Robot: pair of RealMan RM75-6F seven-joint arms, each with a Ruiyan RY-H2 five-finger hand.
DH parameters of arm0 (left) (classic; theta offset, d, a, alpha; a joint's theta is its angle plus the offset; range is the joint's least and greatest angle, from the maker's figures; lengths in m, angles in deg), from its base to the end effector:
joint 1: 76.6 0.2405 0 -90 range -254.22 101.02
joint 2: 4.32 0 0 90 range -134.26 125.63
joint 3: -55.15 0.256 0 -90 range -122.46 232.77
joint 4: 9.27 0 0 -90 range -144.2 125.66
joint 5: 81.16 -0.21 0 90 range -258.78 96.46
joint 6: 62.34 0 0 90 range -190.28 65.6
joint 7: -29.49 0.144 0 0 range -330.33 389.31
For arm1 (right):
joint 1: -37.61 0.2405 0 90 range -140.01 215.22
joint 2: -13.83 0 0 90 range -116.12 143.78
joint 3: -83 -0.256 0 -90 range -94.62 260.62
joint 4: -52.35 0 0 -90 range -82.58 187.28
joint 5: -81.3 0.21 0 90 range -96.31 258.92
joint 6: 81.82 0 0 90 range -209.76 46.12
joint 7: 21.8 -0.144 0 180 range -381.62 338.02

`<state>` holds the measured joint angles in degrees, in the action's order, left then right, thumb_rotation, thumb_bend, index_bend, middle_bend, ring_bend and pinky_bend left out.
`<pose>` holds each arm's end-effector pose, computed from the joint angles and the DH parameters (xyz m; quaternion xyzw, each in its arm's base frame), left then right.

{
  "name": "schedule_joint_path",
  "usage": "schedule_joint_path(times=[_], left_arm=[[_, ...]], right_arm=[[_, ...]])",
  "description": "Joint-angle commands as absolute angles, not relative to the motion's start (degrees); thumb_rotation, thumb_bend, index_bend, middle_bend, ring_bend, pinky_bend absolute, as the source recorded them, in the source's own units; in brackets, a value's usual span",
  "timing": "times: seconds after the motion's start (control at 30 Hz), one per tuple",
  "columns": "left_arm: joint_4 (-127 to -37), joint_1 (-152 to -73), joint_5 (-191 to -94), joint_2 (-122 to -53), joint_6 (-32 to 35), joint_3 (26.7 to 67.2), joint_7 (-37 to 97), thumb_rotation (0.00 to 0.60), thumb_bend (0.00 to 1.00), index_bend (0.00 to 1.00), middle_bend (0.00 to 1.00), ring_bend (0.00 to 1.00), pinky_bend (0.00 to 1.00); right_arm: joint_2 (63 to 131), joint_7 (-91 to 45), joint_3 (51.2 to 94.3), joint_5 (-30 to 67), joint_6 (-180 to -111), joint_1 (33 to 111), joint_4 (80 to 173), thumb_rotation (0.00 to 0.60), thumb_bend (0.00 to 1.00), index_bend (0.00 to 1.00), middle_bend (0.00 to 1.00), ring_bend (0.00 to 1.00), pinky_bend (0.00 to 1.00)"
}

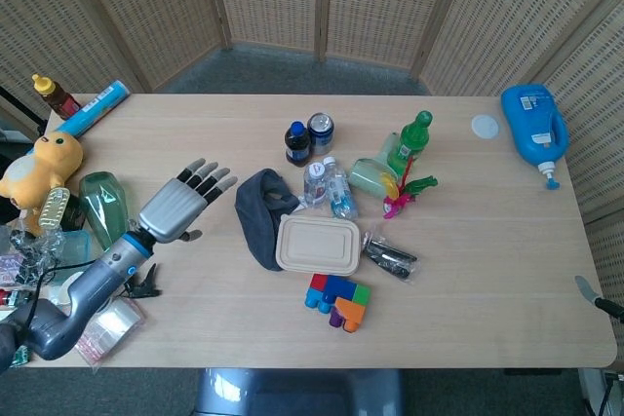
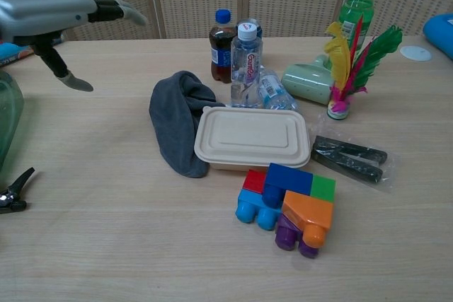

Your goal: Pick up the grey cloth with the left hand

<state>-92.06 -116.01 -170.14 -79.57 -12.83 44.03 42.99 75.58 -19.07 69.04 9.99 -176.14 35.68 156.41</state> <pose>-0.1700 0.3539 0.0508 -0.8266 -0.1962 -0.3311 0.4106 -0.3065 -0.1711 0.2141 0.4023 -0.4025 0.4331 0.6990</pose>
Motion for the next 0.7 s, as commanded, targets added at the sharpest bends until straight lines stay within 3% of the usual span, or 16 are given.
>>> schedule_joint_path(times=[0.03, 0.33, 0.7], left_arm=[[-83.2, -122.1, -170.8, -85.9, -18.2, 45.0, 41.2, 0.6, 0.0, 0.0, 0.0, 0.0, 0.0], [-65.2, -131.8, -175.4, -97.0, -22.3, 48.2, 31.9, 0.6, 0.0, 0.0, 0.0, 0.0, 0.0], [-49.2, -136.9, -173.7, -109.0, -24.9, 49.8, 26.4, 0.6, 0.0, 0.0, 0.0, 0.0, 0.0]], right_arm=[[75.6, -19.3, 68.7, 10.5, -175.8, 35.8, 156.2, 0.527, 0.0, 0.0, 0.0, 0.0, 0.0], [75.7, -19.2, 68.3, 12.1, -175.2, 35.9, 155.3, 0.527, 0.0, 0.0, 0.0, 0.0, 0.0], [74.9, -21.2, 67.2, 14.8, -173.9, 35.7, 154.5, 0.53, 0.0, 0.0, 0.0, 0.0, 0.0]])
